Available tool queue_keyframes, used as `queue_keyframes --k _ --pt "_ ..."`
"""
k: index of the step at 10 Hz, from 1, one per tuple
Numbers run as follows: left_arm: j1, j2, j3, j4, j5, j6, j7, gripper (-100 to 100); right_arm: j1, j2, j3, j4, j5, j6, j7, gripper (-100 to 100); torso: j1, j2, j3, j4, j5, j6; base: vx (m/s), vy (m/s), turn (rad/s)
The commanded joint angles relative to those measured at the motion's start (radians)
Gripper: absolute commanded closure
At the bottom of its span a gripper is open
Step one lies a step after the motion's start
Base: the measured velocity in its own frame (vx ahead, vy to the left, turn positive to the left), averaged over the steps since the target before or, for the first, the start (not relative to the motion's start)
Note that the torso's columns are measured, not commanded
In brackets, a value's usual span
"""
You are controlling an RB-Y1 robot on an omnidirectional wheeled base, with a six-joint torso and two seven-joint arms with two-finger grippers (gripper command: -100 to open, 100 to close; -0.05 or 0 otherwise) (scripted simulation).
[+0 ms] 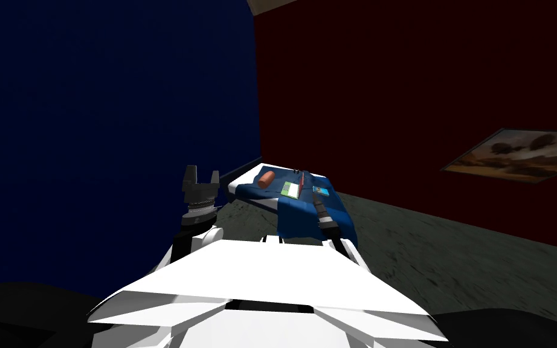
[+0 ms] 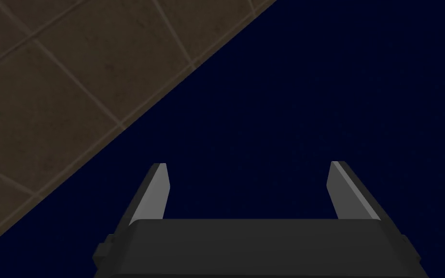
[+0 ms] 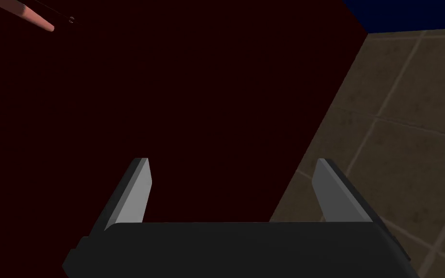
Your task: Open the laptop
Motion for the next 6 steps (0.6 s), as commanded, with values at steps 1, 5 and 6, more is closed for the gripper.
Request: queue_keyframes --k 1,5,6 --pt "0.000 0.000 0.000 0.000 0.000 0.000 0.000 0 0.000 -0.032 0.007 0.040 0.059 0.046 0.000 -100 -0.001 -0.001 0.000 0.000 -0.001 0.000 0.003 0.088 0.040" --pt "0.000 0.000 0.000 0.000 0.000 0.000 0.000 0 -0.014 -0.075 0.024 0.126 0.155 0.112 0.008 -100 0.001 0.000 0.000 0.000 0.000 -0.001 -0.010 0.094 0.062" --pt "0.000 0.000 0.000 0.000 0.000 0.000 0.000 0 -0.022 -0.096 0.033 0.166 0.193 0.145 0.013 -100 0.000 0.000 0.000 0.000 0.000 0.000 -0.002 0.099 0.089"
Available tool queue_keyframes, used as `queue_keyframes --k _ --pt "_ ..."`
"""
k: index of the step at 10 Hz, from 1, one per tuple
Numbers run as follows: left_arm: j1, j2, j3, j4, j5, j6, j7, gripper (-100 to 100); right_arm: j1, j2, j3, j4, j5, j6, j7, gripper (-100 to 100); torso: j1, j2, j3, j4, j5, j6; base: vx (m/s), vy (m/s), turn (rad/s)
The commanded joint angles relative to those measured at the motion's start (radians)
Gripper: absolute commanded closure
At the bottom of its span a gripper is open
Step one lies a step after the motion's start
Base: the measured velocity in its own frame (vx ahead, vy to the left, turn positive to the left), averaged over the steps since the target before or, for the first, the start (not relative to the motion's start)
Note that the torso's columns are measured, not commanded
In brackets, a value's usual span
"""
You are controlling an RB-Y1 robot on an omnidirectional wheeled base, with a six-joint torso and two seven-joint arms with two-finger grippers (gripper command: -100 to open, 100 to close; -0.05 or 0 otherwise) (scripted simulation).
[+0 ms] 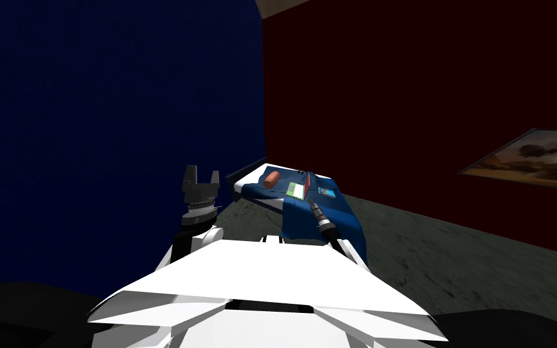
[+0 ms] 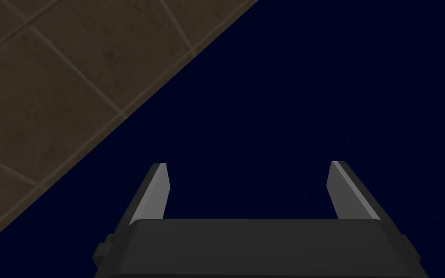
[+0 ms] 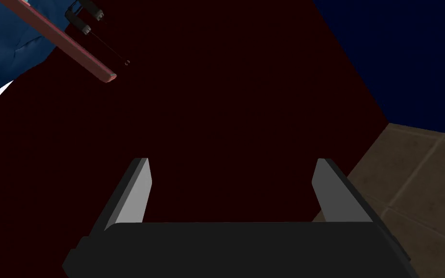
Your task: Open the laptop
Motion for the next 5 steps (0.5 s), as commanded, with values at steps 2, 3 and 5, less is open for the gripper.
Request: queue_keyframes --k 2,3,5 --pt "0.000 0.000 0.000 0.000 0.000 0.000 0.000 0 -0.013 -0.041 0.017 0.093 0.098 0.064 0.013 -100 0.000 0.000 0.000 0.000 0.000 0.000 0.002 0.093 0.071" --pt "0.000 0.000 0.000 0.000 0.000 0.000 0.000 0 -0.013 -0.041 0.017 0.099 0.108 0.064 0.013 -100 0.001 0.000 0.000 0.000 0.000 -0.001 0.000 0.084 0.054" --pt "0.000 0.000 0.000 0.000 0.000 0.000 0.000 0 -0.024 -0.063 0.026 0.145 0.156 0.097 0.017 -100 0.001 0.000 0.000 0.000 0.000 -0.001 0.006 0.081 0.076"
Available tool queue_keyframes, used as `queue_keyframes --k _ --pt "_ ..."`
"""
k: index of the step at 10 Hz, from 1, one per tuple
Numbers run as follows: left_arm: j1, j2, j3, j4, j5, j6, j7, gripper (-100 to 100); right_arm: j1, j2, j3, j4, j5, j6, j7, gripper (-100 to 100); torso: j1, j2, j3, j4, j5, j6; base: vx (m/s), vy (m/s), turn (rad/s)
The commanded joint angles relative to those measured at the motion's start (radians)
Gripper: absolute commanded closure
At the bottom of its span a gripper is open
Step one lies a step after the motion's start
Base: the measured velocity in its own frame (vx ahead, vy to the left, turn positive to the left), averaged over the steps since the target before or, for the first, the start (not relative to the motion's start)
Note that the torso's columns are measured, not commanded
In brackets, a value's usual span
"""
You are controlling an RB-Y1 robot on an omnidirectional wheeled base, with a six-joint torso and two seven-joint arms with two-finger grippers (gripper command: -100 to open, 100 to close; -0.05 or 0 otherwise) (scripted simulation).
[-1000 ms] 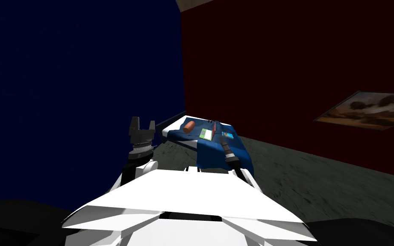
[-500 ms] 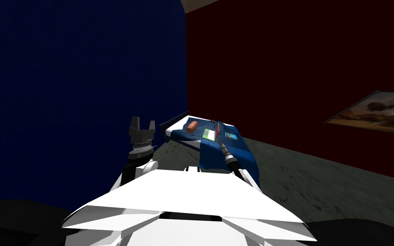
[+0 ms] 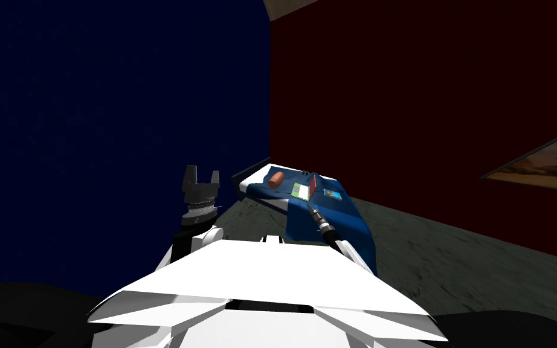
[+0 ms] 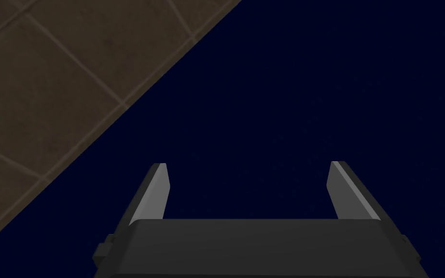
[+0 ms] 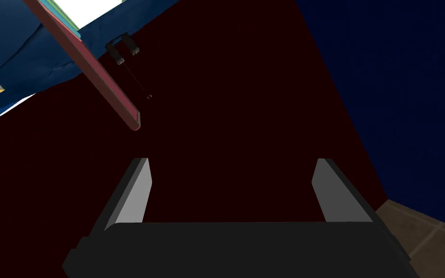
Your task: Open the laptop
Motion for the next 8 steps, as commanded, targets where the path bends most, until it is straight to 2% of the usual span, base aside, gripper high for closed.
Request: queue_keyframes --k 1,2,3,4,5,6,7,8 --pt "0.000 0.000 0.000 0.000 0.000 0.000 0.000 0 -0.011 -0.029 0.010 0.070 0.069 0.047 0.008 -100 -0.001 0.000 0.000 0.000 0.000 0.001 0.004 0.068 0.099" --pt "0.000 0.000 0.000 0.000 0.000 0.000 0.000 0 -0.011 -0.029 0.010 0.072 0.076 0.047 0.008 -100 -0.001 0.001 0.000 0.000 0.000 0.000 0.008 0.058 0.050" --pt "0.000 0.000 0.000 0.000 0.000 0.000 0.000 0 -0.024 -0.051 0.018 0.098 0.116 0.080 0.013 -100 -0.001 0.000 0.000 0.000 0.000 0.000 0.023 0.070 0.113" --pt "0.000 0.000 0.000 0.000 0.000 0.000 0.000 0 -0.024 -0.051 0.018 0.119 0.121 0.080 0.013 -100 0.000 -0.001 0.000 0.000 0.000 0.000 0.017 0.066 0.062" --pt "0.000 0.000 0.000 0.000 0.000 0.000 0.000 0 -0.038 -0.074 0.026 0.157 0.162 0.111 0.017 -100 0.000 0.000 0.000 0.000 0.000 0.001 0.004 0.069 0.113" --pt "0.000 0.000 0.000 0.000 0.000 0.000 0.000 0 -0.038 -0.074 0.026 0.166 0.164 0.111 0.017 -100 0.000 0.001 0.000 0.000 0.000 0.000 0.005 0.052 0.056" --pt "0.000 0.000 0.000 0.000 0.000 0.000 0.000 0 -0.053 -0.096 0.034 0.202 0.206 0.142 0.021 -100 -0.001 0.001 0.001 0.000 0.000 0.001 0.011 0.056 0.128" --pt "0.000 0.000 0.000 0.000 0.000 0.000 0.000 0 -0.053 -0.096 0.034 0.213 0.206 0.142 0.021 -100 0.000 0.000 0.000 0.000 0.000 0.000 0.011 0.048 0.066"
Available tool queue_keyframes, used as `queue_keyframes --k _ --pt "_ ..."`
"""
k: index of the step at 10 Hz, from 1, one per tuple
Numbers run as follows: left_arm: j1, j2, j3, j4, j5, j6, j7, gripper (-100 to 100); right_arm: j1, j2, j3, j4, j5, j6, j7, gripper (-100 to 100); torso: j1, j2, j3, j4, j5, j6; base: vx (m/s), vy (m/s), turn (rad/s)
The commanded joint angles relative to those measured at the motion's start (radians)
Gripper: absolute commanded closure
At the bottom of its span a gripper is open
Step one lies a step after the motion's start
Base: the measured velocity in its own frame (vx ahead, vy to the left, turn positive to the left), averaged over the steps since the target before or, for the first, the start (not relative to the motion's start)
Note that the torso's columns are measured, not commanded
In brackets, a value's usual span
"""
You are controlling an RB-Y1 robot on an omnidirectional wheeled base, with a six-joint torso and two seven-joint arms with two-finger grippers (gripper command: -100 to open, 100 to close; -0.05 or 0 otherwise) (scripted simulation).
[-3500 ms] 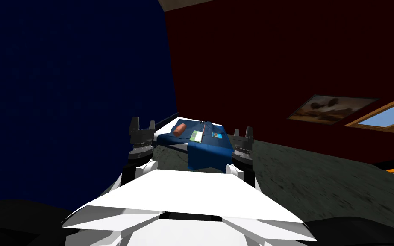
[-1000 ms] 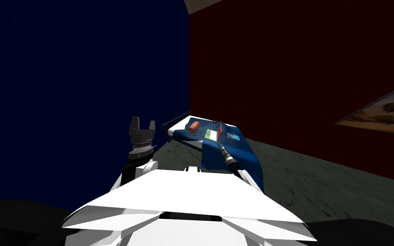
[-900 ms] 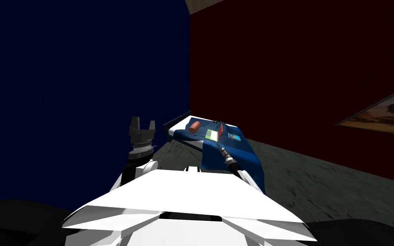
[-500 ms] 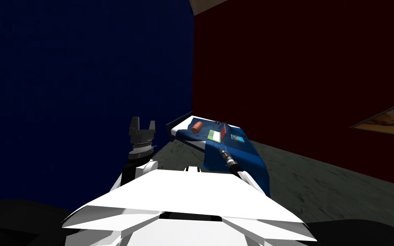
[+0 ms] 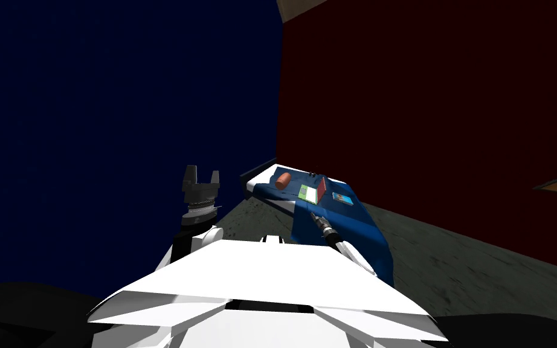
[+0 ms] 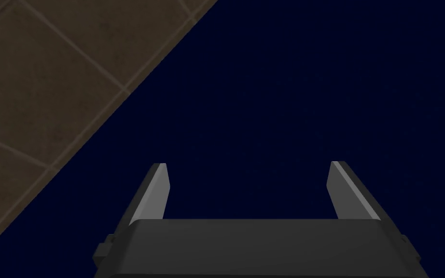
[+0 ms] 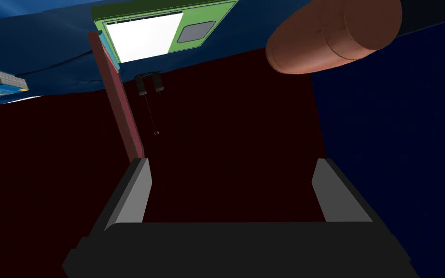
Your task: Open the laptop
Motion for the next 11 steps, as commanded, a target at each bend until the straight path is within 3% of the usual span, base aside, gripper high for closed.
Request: queue_keyframes --k 1,6,10,11 --pt "0.000 0.000 0.000 0.000 0.000 0.000 0.000 0 -0.021 -0.035 0.008 0.064 0.060 0.043 0.006 -100 0.000 0.000 0.000 0.000 0.000 0.001 0.012 0.042 0.115" --pt "0.000 0.000 0.000 0.000 0.000 0.000 0.000 0 -0.057 -0.077 0.023 0.169 0.133 0.100 0.013 -100 0.000 0.000 0.000 0.000 0.000 0.000 0.021 0.024 0.097" --pt "0.000 0.000 0.000 0.000 0.000 0.000 0.000 0 -0.118 -0.133 0.042 0.300 0.227 0.176 0.022 -100 0.000 0.000 0.000 0.000 0.000 0.001 0.029 0.004 0.150" --pt "0.000 0.000 0.000 0.000 0.000 0.000 0.000 0 -0.118 -0.133 0.042 0.303 0.227 0.176 0.022 -100 0.000 0.000 0.000 0.000 0.000 0.000 0.019 -0.013 0.063"
